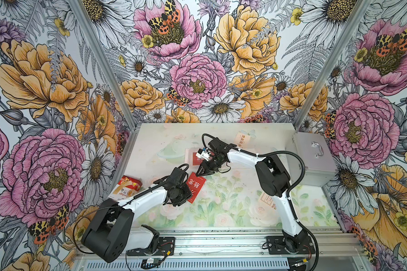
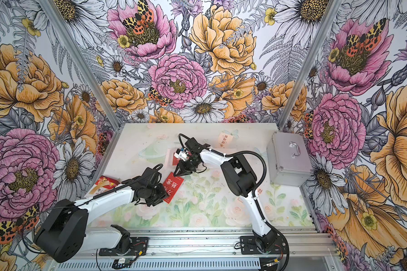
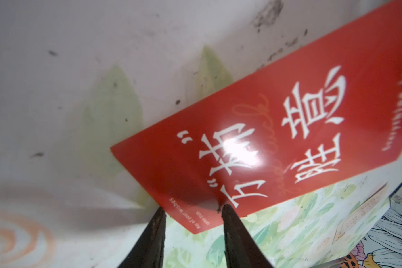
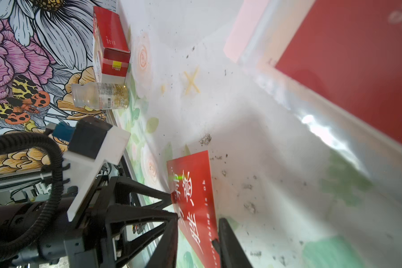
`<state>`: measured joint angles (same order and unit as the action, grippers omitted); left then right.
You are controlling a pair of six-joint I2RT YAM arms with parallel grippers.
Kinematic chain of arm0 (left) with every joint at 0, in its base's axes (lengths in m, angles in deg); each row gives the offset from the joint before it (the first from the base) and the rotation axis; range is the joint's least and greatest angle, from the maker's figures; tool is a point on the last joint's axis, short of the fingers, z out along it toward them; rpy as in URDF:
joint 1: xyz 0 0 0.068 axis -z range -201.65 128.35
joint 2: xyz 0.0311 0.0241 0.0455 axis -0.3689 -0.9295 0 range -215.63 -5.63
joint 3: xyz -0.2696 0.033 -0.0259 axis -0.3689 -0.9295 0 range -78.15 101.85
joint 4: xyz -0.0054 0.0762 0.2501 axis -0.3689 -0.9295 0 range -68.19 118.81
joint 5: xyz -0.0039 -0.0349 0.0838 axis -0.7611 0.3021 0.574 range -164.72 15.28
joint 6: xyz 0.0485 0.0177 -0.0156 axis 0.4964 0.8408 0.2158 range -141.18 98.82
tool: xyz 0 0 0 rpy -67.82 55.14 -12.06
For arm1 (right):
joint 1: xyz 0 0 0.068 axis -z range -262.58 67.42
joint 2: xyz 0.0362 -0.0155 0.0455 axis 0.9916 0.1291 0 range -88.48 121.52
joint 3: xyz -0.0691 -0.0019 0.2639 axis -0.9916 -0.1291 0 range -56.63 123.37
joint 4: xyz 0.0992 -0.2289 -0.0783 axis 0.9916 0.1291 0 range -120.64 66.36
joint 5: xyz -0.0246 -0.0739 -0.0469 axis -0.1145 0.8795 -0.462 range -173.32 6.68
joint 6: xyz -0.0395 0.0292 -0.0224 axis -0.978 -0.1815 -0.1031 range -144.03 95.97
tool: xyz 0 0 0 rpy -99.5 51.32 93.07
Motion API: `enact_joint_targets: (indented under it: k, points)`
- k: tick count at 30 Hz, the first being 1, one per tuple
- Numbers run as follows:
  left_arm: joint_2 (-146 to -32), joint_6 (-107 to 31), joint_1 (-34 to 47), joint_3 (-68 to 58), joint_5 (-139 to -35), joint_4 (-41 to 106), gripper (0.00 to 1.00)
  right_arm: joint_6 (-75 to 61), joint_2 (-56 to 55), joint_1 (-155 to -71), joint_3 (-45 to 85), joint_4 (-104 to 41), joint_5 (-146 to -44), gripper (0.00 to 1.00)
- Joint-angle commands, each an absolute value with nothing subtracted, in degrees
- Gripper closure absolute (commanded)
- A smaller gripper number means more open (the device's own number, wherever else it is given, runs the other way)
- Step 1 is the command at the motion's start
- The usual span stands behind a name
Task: Place the photos into the photo albums
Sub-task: Pick up the photo at the center of the board.
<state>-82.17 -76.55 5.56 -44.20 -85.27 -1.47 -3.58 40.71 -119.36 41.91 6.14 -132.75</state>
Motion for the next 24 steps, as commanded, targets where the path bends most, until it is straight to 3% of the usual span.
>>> enact_joint_targets:
  k: [1, 13, 24]
  points:
    - [-87.4, -72.6, 5.4, -45.6, -82.2, 2.6, 0.58, -5.0, 38.1, -120.1, 39.1, 6.9, -135.9, 0.69]
    - [-92.3, -68.9, 5.2, -41.4, -81.6, 2.5, 0.59, -5.2, 33.7, -117.3, 33.2, 5.8, -135.2, 0.73]
    - [-91.9, -66.4, 3.2, -41.1, -82.0, 2.4, 0.59, -4.8, 31.9, -115.8, 30.3, 5.5, -133.4, 0.9]
